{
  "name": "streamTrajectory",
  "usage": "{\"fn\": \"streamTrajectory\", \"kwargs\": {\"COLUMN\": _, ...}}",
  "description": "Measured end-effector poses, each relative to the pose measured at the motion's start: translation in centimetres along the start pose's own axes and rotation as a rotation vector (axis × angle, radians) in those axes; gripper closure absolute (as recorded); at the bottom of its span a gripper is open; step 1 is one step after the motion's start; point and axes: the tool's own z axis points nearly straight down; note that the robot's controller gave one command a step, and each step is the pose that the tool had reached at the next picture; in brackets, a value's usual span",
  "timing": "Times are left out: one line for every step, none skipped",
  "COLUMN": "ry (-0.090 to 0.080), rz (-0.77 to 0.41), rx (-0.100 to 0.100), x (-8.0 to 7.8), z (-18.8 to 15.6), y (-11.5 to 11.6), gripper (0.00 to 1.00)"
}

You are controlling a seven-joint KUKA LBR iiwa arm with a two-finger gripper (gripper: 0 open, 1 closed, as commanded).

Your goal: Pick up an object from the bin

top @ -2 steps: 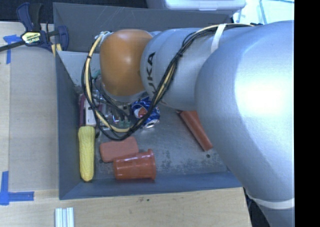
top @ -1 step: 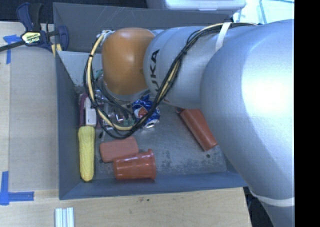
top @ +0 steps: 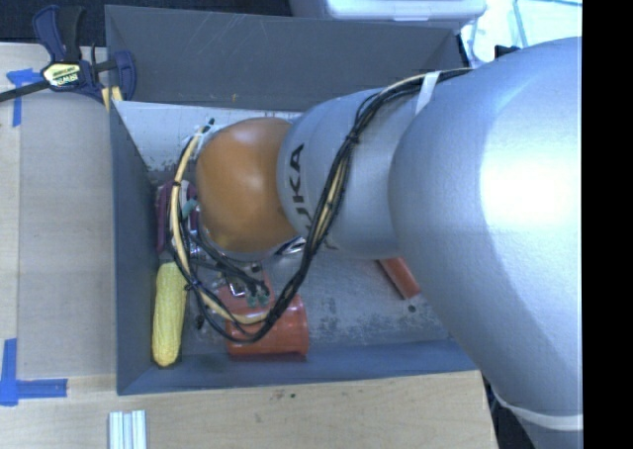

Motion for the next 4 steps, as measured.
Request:
{"fn": "streamTrajectory", "kwargs": {"ry": -0.022, "rz": 0.055, "rx": -0.002, "x": -5.2, "z": 2.3, "y": -3.3, "gripper": 0.00}}
{"fn": "streamTrajectory", "kwargs": {"ry": -0.024, "rz": 0.036, "rx": -0.002, "x": -5.0, "z": 2.0, "y": -3.1, "gripper": 0.00}}
{"fn": "streamTrajectory", "kwargs": {"ry": -0.029, "rz": 0.003, "rx": -0.002, "x": -3.6, "z": 1.9, "y": -2.7, "gripper": 0.00}}
{"fn": "streamTrajectory", "kwargs": {"ry": -0.022, "rz": -0.011, "rx": 0.001, "x": -3.4, "z": -7.7, "y": -2.8, "gripper": 0.00}}
